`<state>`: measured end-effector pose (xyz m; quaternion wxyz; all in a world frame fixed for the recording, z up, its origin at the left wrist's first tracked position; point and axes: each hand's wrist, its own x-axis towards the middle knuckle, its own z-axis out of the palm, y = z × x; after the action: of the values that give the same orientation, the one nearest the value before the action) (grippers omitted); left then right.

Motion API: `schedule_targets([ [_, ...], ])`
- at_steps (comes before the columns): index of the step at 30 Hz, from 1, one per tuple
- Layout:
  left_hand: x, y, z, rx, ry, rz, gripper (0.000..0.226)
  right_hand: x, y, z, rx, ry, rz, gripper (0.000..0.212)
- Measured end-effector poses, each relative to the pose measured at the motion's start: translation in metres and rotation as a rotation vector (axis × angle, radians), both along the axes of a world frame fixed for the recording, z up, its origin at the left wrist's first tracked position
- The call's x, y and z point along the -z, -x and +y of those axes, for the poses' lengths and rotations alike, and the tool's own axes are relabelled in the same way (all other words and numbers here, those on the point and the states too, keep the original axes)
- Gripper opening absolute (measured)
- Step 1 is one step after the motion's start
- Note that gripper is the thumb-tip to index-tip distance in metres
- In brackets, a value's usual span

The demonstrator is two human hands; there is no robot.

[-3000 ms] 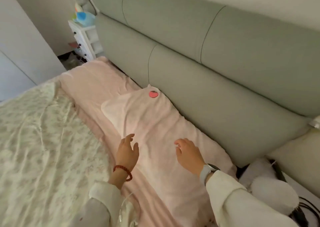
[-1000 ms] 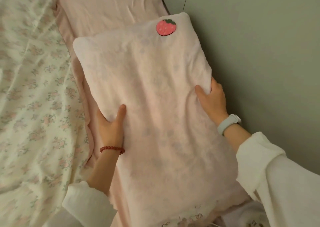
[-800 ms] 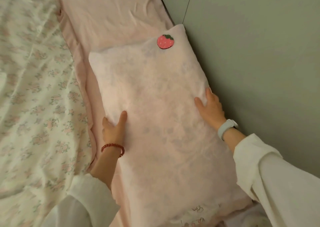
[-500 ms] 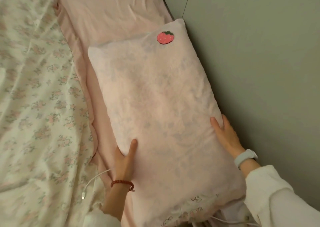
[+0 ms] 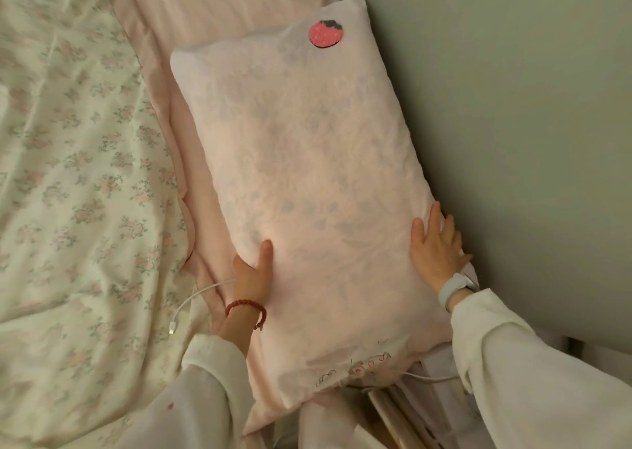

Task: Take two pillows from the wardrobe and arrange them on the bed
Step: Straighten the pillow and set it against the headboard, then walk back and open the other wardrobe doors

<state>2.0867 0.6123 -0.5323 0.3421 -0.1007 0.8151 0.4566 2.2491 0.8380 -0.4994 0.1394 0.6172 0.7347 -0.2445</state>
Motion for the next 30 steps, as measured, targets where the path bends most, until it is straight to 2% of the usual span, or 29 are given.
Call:
schedule_targets([
  [3, -0.013, -0.002, -0.007, 0.173, 0.099, 0.069, 0.075, -0.005, -0.009, -0.028, 0.009, -0.008, -0.018, 0.053],
  [7, -0.041, -0.017, -0.042, 0.552, 0.314, 0.087, 0.082, -0.023, -0.015, -0.066, 0.039, 0.049, -0.056, 0.054],
  [10, -0.064, -0.033, -0.088, 0.630, 0.297, 0.060, 0.078, -0.045, -0.011, -0.106, -0.022, 0.120, -0.044, 0.057],
  [16, -0.117, -0.046, -0.230, 0.355, 0.237, 0.113, 0.060, -0.087, 0.021, -0.252, -0.299, 0.220, 0.132, 0.051],
  [20, -0.144, -0.049, -0.367, 0.175, 0.263, 0.245, 0.053, -0.108, 0.050, -0.390, -0.457, 0.337, 0.262, 0.045],
  [23, -0.159, -0.064, -0.484, 0.007, 0.321, 0.253, 0.049, -0.119, 0.069, -0.500, -0.626, 0.433, 0.326, 0.037],
  [27, -0.174, -0.105, -0.619, -0.325, 0.374, 0.216, 0.046, -0.130, 0.086, -0.632, -0.882, 0.586, 0.301, 0.033],
  [30, -0.182, -0.136, -0.692, -0.535, 0.414, 0.202, 0.043, -0.135, 0.095, -0.713, -1.044, 0.666, 0.264, 0.033],
])
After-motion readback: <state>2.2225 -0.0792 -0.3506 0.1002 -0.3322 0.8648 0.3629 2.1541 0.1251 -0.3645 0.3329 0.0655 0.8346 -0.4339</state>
